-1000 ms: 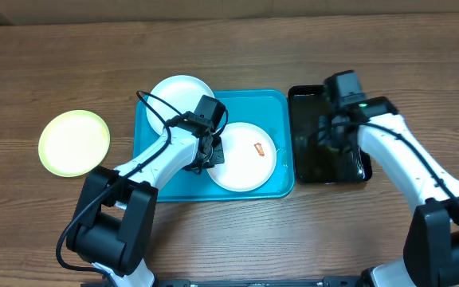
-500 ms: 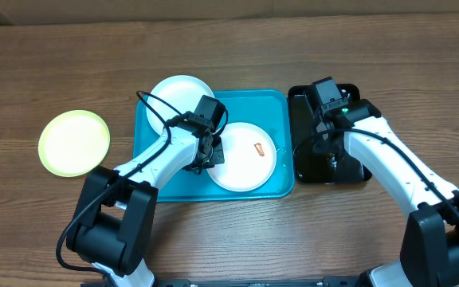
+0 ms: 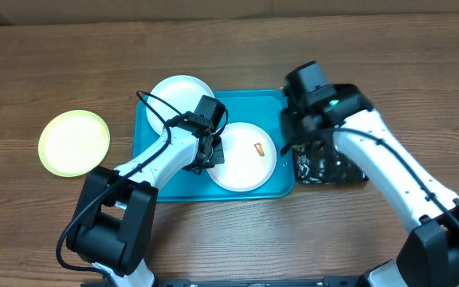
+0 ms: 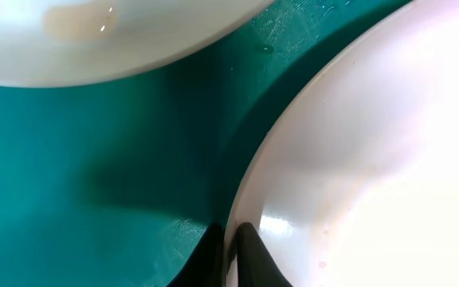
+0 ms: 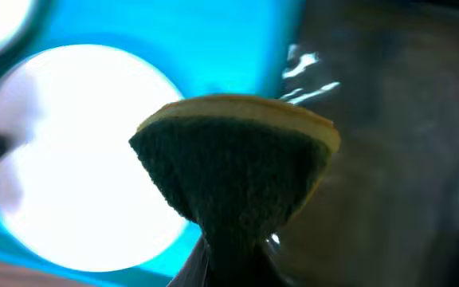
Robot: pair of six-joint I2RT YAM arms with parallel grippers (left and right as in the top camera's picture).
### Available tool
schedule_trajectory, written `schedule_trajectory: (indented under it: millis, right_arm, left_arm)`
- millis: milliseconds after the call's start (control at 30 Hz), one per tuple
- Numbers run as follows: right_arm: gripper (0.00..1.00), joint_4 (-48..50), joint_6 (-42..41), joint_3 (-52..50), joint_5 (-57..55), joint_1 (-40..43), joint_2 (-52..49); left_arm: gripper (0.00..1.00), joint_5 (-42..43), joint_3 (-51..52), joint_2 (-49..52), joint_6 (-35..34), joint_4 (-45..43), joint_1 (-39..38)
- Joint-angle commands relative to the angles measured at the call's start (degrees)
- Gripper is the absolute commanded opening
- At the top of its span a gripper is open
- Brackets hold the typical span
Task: Clean dirty plates on tray and stack at the side
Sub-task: 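Wipe the held white plate with the sponge in the right gripper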
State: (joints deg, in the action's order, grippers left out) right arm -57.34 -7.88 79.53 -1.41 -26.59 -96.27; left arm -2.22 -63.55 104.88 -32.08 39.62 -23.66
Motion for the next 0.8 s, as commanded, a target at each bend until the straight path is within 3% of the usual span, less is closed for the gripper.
schedule_trajectory:
  millis: [0,300,767]
  right_arm:
    - [0.04,1.4,-0.1,1.3,-0.8,-4.0,-1.6]
    - [0.04,5.3,-2.9,1.3,-14.7,-11.2,-11.9]
    - [0.04,9.3,-4.4,1.1,-17.0,-12.7,-20.2]
  left_arm:
    - [0.06,-0.7,1.0,0.0,-0.3,0.6,-0.4]
    - [0.06,-0.7,1.0,0.0,-0.3,0.6,-0.4]
    - [0.04,-0.7,1.0,0.0,-0.3,0.7,-0.4]
